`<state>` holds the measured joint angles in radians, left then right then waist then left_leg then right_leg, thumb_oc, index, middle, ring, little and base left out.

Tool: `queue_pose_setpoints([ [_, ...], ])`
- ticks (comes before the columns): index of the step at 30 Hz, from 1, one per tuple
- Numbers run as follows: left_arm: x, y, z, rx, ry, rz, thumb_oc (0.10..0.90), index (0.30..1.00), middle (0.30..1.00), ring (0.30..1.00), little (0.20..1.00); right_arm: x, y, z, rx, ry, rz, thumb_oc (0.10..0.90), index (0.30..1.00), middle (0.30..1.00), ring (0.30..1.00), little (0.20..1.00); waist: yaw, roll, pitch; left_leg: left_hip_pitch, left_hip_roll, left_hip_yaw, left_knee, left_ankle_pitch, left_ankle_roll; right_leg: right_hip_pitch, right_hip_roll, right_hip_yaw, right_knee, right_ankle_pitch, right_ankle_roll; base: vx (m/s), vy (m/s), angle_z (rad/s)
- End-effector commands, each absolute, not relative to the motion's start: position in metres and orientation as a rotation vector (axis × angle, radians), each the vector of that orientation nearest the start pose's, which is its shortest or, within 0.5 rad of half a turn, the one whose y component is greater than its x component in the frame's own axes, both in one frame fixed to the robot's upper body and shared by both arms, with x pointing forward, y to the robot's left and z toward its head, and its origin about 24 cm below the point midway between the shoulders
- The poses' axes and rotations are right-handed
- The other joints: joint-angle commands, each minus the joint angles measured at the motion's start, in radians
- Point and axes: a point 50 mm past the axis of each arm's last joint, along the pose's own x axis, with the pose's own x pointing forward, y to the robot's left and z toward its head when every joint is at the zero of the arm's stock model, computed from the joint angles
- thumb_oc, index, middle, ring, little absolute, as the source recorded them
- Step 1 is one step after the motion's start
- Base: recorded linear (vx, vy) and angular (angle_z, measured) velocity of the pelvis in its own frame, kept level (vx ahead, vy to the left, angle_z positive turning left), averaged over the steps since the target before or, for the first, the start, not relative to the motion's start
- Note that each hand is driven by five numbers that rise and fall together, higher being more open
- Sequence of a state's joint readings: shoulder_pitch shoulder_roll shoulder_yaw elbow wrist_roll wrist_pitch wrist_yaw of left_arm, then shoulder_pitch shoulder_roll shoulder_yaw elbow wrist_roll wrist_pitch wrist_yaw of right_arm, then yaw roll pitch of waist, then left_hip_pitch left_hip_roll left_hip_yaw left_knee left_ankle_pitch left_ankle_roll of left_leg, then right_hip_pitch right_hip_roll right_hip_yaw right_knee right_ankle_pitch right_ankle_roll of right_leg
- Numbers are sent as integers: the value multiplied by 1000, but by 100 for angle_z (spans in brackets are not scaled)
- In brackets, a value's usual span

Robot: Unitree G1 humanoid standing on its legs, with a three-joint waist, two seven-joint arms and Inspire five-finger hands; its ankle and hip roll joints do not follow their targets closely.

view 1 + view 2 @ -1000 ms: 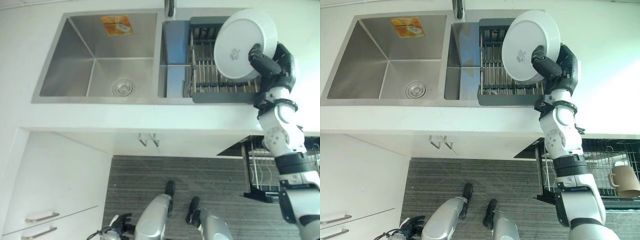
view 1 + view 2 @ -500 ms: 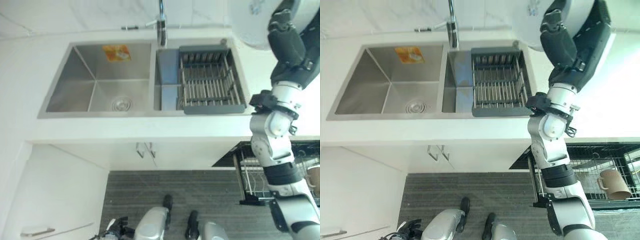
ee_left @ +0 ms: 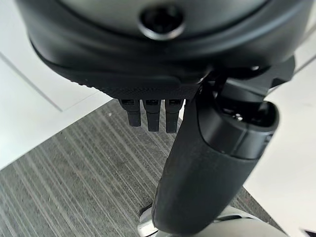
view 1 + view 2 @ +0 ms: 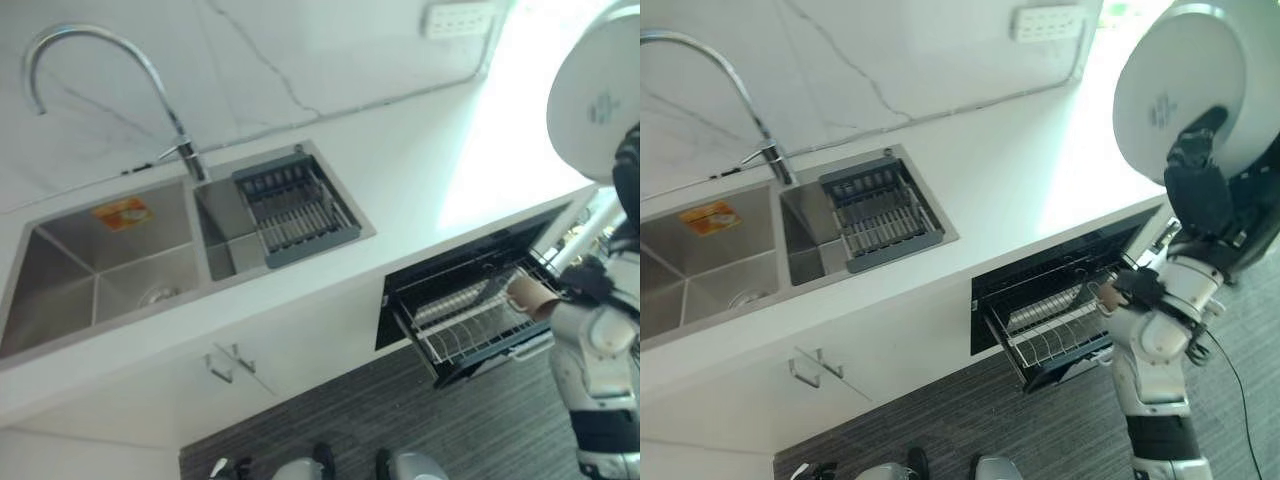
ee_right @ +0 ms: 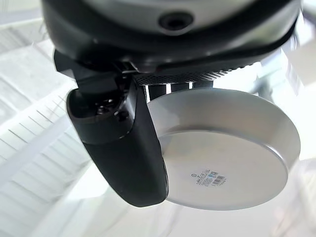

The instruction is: Place the dishes in the dishwasher.

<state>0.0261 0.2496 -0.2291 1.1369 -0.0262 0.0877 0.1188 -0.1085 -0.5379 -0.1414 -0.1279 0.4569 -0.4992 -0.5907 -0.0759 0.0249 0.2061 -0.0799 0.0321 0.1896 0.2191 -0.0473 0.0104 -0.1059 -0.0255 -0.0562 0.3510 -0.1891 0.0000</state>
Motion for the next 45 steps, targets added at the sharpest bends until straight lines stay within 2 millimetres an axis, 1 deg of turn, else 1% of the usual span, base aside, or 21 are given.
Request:
queue_pose_setpoints([
  [1, 101, 229, -158, 382, 1196, 67, 800, 900, 900, 900, 900, 229, -265, 230, 132, -1044, -392, 400, 300, 300, 300, 300, 15, -33, -37, -9, 54, -69, 81, -162, -50, 21, -56, -30, -51, -3, 92, -3, 10, -58],
  [2, 102, 228, -157, 366, 1180, 65, 800, 900, 900, 900, 900, 227, -269, 218, 118, -987, -382, 400, 300, 300, 300, 300, 2, -32, -38, -7, 59, -58, 81, -163, -50, 16, -55, -23, -51, -2, 93, -1, 10, -55],
  [6, 105, 225, -156, 299, 1143, 53, 800, 900, 900, 900, 900, 226, -278, 194, 87, -870, -358, 400, 300, 300, 300, 300, -25, -31, -34, -3, 66, -41, 81, -165, -49, 8, -54, -12, -51, 0, 94, -2, 9, -23],
  [7, 105, 223, -156, 279, 1135, 54, 800, 900, 900, 900, 900, 225, -280, 185, 68, -825, -339, 400, 300, 300, 300, 300, -32, -31, -30, -2, 67, -37, 81, -165, -48, 6, -56, -12, -51, 1, 95, -14, 10, -14],
  [9, 104, 224, -156, 275, 1134, 60, 800, 900, 900, 900, 900, 225, -281, 176, 43, -788, -309, 400, 300, 300, 300, 300, -36, -30, -25, -3, 65, -36, 81, -165, -46, 3, -57, -11, -51, 4, 94, -12, 4, -2],
  [10, 102, 226, -156, 278, 1142, 65, 800, 900, 900, 900, 900, 226, -282, 169, 25, -760, -294, 400, 300, 300, 300, 300, -35, -30, -24, -6, 62, -37, 81, -165, -45, 0, -58, -12, -51, 5, 95, 0, 0, 0],
  [13, 96, 229, -157, 283, 1163, 78, 800, 900, 900, 900, 900, 229, -285, 159, 37, -710, -293, 400, 300, 300, 300, 300, -34, -32, -24, -8, 58, -40, 81, -166, -46, -1, -60, -15, -51, 5, 97, 0, 0, 0],
  [14, 93, 231, -158, 282, 1175, 78, 800, 900, 900, 900, 900, 231, -288, 150, 82, -651, -273, 400, 300, 300, 300, 300, -32, -32, -22, -8, 55, -42, 81, -167, -46, 1, -63, -19, -51, 5, 98, 0, 0, 0],
  [15, 93, 231, -158, 278, 1178, 78, 800, 900, 900, 900, 900, 232, -288, 148, 85, -638, -266, 400, 300, 300, 300, 300, -32, -32, -22, -8, 54, -43, 81, -167, -46, 1, -63, -20, -51, 5, 98, 0, 0, 0],
  [17, 92, 232, -158, 271, 1189, 72, 800, 900, 900, 900, 900, 236, -287, 133, 103, -558, -242, 400, 300, 300, 300, 300, -26, -31, -19, -10, 50, -48, 81, -166, -44, 3, -65, -26, -51, 4, 97, 0, 2, 2],
  [18, 91, 232, -158, 271, 1189, 73, 800, 900, 900, 900, 900, 236, -287, 132, 102, -558, -242, 400, 300, 300, 300, 300, -26, -31, -19, -10, 50, -49, 81, -166, -44, 4, -66, -27, -51, 4, 97, 9, 5, 5],
  [19, 90, 232, -158, 278, 1189, 72, 800, 900, 900, 900, 900, 240, -286, 121, 100, -510, -244, 400, 300, 300, 300, 300, -17, -30, -18, -10, 46, -53, 81, -166, -43, 6, -68, -33, -51, 3, 96, 13, 2, 6],
  [21, 90, 234, -158, 280, 1188, 72, 800, 900, 900, 900, 900, 244, -287, 112, 106, -473, -245, 400, 300, 300, 300, 300, -8, -30, -17, -11, 43, -58, 81, -165, -43, 9, -72, -41, -51, 3, 96, 18, 0, 10],
  [23, 92, 234, -157, 280, 1184, 67, 800, 900, 900, 900, 900, 248, -286, 107, 95, -445, -241, 400, 300, 300, 300, 300, 2, -29, -16, -12, 38, -64, 81, -164, -42, 12, -75, -48, -51, 3, 96, 16, -3, 26],
  [27, 96, 233, -156, 301, 1175, 39, 800, 900, 900, 900, 900, 253, -283, 102, 57, -413, -241, 400, 300, 300, 300, 300, 18, -27, -8, -16, 31, -76, 81, -162, -39, 15, -81, -63, -51, 3, 96, 6, -2, 22],
  [31, 98, 231, -155, 317, 1173, 16, 800, 900, 900, 900, 900, 261, -284, 98, -10, -368, -290, 400, 300, 300, 300, 300, 41, -22, -1, -18, 22, -90, 81, -160, -37, 20, -89, -79, -51, 4, 97, 28, 5, 18],
  [34, 96, 233, -155, 343, 1180, -1, 800, 900, 900, 900, 900, 268, -289, 100, -130, -370, -351, 400, 300, 300, 300, 300, 65, -17, 7, -21, 15, -104, 81, -159, -35, 25, -95, -88, -51, 4, 98, 31, -6, 13],
  [38, 97, 237, -154, 346, 1183, 4, 800, 900, 900, 900, 900, 272, -287, 101, -215, -370, -373, 400, 300, 300, 300, 300, 76, -14, 14, -30, 11, -111, 81, -157, -33, 19, -99, -96, -51, 8, 101, 4, 4, 8],
  [40, 100, 238, -153, 342, 1177, 2, 800, 900, 900, 900, 900, 273, -289, 103, -288, -361, -386, 400, 300, 300, 300, 300, 81, -11, 23, -31, 8, -116, 81, -155, -33, 20, -102, -98, -51, 13, 102, 22, 13, 6],
  [42, 105, 240, -151, 341, 1171, -4, 800, 900, 900, 900, 900, 274, -292, 102, -351, -356, -408, 400, 300, 300, 300, 300, 86, -9, 30, -31, 4, -122, 81, -154, -32, 23, -104, -100, -51, 14, 102, 20, 2, 8],
  [45, 110, 241, -150, 360, 1163, -27, 800, 900, 900, 900, 900, 283, -304, 101, -457, -335, -475, 400, 300, 300, 300, 300, 114, -6, 34, -35, -6, -142, 81, -154, -28, 27, -110, -112, -51, 13, 104, 15, -25, 14],
])
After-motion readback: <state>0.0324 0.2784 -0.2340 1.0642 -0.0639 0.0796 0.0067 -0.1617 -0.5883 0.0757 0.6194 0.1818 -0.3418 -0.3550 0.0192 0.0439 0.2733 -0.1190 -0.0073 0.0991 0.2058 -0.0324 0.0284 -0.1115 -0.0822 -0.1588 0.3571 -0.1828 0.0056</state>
